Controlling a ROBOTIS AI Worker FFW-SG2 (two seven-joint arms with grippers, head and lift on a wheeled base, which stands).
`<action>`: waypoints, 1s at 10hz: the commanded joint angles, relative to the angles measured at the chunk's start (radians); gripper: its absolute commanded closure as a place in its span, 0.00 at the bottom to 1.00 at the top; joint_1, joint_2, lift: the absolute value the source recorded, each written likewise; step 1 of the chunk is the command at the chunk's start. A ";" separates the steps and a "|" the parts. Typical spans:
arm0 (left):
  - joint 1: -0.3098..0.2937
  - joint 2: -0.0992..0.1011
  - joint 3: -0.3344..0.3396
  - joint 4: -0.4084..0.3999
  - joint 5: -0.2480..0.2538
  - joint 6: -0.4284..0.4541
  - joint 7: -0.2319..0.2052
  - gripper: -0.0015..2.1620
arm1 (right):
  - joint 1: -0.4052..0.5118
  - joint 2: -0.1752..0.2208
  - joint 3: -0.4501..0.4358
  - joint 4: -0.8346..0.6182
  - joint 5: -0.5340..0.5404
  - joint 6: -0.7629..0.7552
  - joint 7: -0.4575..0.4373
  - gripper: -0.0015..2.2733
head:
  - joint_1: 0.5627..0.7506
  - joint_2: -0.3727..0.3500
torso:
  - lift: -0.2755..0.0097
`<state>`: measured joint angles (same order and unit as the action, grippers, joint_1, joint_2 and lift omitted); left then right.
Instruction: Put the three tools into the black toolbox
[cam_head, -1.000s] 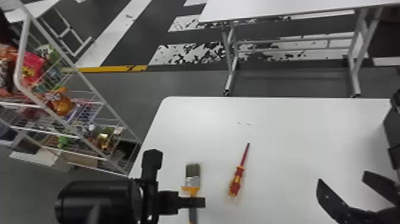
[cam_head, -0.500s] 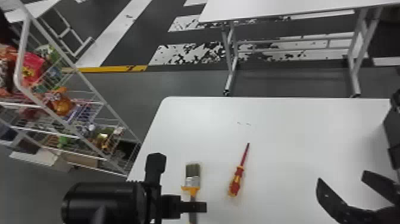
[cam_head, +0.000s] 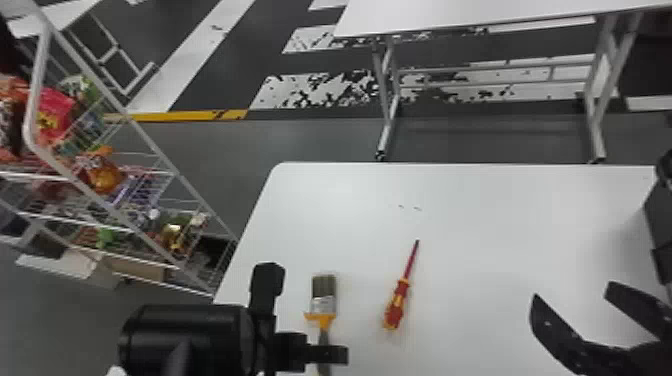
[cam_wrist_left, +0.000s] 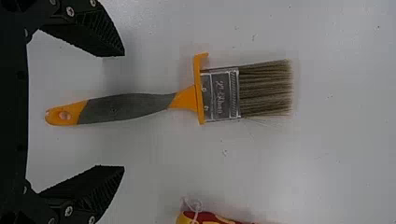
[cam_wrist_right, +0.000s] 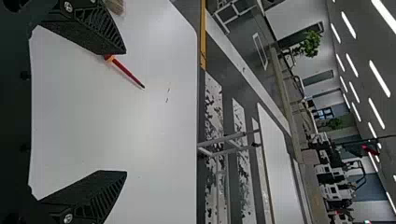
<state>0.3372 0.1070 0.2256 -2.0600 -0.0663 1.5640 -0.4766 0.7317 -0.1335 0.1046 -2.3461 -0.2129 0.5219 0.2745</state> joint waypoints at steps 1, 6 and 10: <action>-0.018 0.000 -0.011 0.017 -0.003 0.007 -0.001 0.09 | -0.002 0.000 -0.002 0.008 -0.002 -0.013 0.000 0.04 | 0.70 1.00 | 0.79; -0.063 0.010 -0.028 0.060 -0.026 0.007 -0.028 0.71 | -0.009 0.000 -0.014 0.030 -0.033 -0.044 0.003 0.04 | 0.70 1.00 | 0.79; -0.038 0.008 -0.008 0.000 -0.024 0.007 -0.042 0.83 | -0.023 0.002 -0.005 0.027 -0.034 -0.023 0.002 0.04 | 0.70 1.00 | 0.79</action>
<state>0.2904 0.1152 0.2137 -2.0401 -0.0918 1.5638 -0.5176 0.7105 -0.1319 0.0978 -2.3187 -0.2484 0.4936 0.2764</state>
